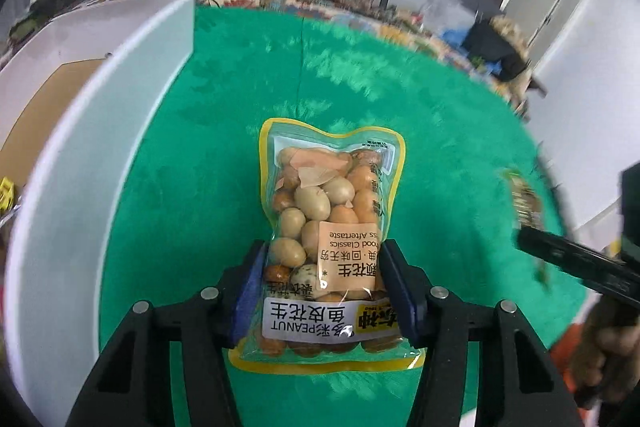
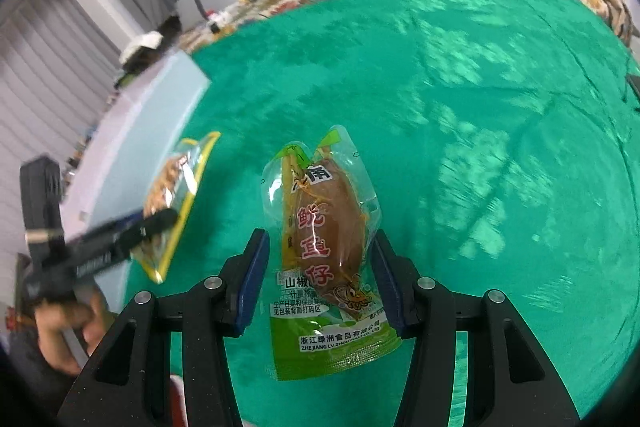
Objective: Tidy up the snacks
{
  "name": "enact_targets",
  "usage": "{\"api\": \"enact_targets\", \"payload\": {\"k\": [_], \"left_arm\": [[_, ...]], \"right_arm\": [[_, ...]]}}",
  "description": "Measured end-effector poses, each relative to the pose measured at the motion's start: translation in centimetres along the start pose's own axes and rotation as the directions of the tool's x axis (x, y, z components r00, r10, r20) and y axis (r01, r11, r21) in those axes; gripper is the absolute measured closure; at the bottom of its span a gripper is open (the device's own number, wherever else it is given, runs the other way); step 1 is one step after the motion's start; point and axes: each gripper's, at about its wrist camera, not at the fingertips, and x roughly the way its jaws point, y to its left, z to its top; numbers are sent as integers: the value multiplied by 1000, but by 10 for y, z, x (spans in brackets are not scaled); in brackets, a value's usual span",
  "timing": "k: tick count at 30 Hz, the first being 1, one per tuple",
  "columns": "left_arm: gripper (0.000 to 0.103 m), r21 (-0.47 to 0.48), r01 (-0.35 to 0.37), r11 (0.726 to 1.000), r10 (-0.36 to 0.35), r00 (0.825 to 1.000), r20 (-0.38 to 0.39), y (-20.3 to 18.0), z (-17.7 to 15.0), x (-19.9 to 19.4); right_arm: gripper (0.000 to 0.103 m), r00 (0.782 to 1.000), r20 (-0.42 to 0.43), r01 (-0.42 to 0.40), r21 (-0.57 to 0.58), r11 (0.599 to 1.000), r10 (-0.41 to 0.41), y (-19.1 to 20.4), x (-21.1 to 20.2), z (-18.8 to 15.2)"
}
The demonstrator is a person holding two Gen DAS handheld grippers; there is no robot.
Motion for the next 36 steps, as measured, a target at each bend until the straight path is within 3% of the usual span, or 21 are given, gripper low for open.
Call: {"api": "enact_targets", "payload": {"k": [4,7,11,14,18,20,25,29,31,32,34,36], "left_arm": [[47,-74,63,995,-56,995,85,18,5,-61],[47,-107,66,992,-49,986,159,43,14,-110],[47,-160,-16,987,55,969,241,98,31,-165],[47,-217,-152,964,210,938,274,153,35,-198],[47,-301,-259,918,333,915,227,215,25,-206],[47,-322,-293,900,364,913,187,236,17,-197],[45,-335,-352,874,404,910,97,259,-1,-162],[41,-339,-370,865,417,906,77,262,-15,-148],[30,-336,-376,864,422,904,74,260,-18,-149],[19,-330,-381,864,428,900,82,257,-18,-152],[15,-303,-410,860,459,881,113,247,-20,-161],[14,-263,-464,846,509,849,139,236,-16,-169]], "right_arm": [[50,997,34,-65,-51,997,66,43,-13,16],[49,991,55,-115,-110,987,121,84,-22,29],[49,979,59,-182,-198,963,197,145,-24,47],[50,960,44,-253,-279,927,275,208,-16,61],[49,939,-4,-322,-352,879,343,280,8,65],[49,934,-44,-342,-398,851,354,320,28,60],[47,940,-102,-336,-448,829,326,371,79,35],[38,937,-160,-349,-413,841,310,378,126,10],[36,931,-221,-356,-384,852,289,373,142,1],[36,928,-237,-359,-375,855,286,372,144,1],[34,931,-222,-355,-356,864,291,363,136,4],[24,939,-177,-340,-361,869,294,357,120,10]]}}
